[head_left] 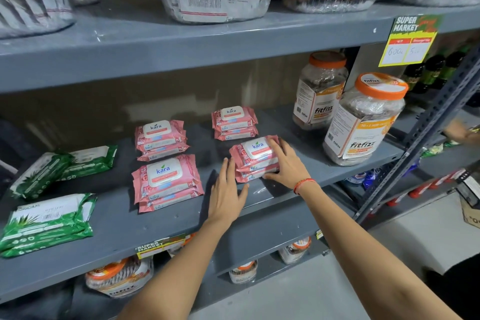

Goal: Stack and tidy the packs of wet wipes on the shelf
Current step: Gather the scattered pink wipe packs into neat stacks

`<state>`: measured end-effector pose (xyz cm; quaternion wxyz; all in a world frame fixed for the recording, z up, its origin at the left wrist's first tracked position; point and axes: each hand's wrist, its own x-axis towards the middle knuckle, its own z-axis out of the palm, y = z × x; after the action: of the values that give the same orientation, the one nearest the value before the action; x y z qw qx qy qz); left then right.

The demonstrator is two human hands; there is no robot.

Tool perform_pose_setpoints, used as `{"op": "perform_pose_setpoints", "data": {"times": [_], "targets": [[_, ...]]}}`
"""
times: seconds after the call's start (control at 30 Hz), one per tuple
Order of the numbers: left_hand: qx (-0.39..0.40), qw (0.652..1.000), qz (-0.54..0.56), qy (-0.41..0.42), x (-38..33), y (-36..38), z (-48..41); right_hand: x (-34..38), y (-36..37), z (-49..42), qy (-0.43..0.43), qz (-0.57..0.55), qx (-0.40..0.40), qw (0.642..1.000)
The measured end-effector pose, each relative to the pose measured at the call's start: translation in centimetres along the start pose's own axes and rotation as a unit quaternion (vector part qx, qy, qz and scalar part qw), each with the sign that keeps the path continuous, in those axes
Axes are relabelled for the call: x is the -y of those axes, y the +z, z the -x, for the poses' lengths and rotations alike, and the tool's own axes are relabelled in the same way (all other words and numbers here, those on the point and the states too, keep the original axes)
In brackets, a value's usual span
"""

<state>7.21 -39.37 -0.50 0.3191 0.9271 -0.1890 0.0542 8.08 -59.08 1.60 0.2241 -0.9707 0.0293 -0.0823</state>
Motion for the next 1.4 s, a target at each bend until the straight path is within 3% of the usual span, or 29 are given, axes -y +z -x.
{"op": "perform_pose_setpoints", "data": {"times": [0.17, 0.43, 0.53, 0.67, 0.73, 0.83, 0.93, 1.07, 1.4], "targets": [[0.073, 0.997, 0.031, -0.023, -0.3, 0.7, -0.7, 0.1, 0.1, -0.1, 0.025, -0.017, 0.002, 1.000], [0.074, 0.997, 0.012, -0.009, 0.2, 0.6, -0.7, -0.2, -0.5, -0.2, 0.018, 0.022, 0.009, 1.000], [0.007, 0.999, 0.032, 0.024, 0.4, -1.2, 0.5, 1.4, 0.2, 0.2, 0.008, 0.060, -0.056, 0.997], [-0.133, 0.986, -0.024, 0.097, 2.0, -5.3, 2.1, 6.4, 1.7, 0.6, -0.118, -0.024, -0.139, 0.983], [-0.200, 0.976, -0.048, 0.074, 3.9, -7.8, 2.9, 9.6, 2.7, 0.4, -0.181, -0.045, -0.120, 0.975], [-0.257, 0.964, -0.068, -0.011, 7.5, -10.9, 4.7, 13.9, 4.9, 0.0, -0.213, -0.076, -0.021, 0.974], [-0.207, 0.974, -0.014, -0.093, 10.6, -12.2, 6.2, 16.5, 7.2, -0.2, -0.206, -0.112, 0.045, 0.971], [-0.100, 0.989, 0.066, -0.090, 12.2, -12.3, 6.3, 17.6, 9.0, -0.3, -0.189, -0.101, 0.075, 0.974], [-0.105, 0.985, 0.095, -0.099, 11.8, -11.9, 5.1, 18.1, 9.4, 0.4, -0.143, -0.108, 0.061, 0.982]]}}
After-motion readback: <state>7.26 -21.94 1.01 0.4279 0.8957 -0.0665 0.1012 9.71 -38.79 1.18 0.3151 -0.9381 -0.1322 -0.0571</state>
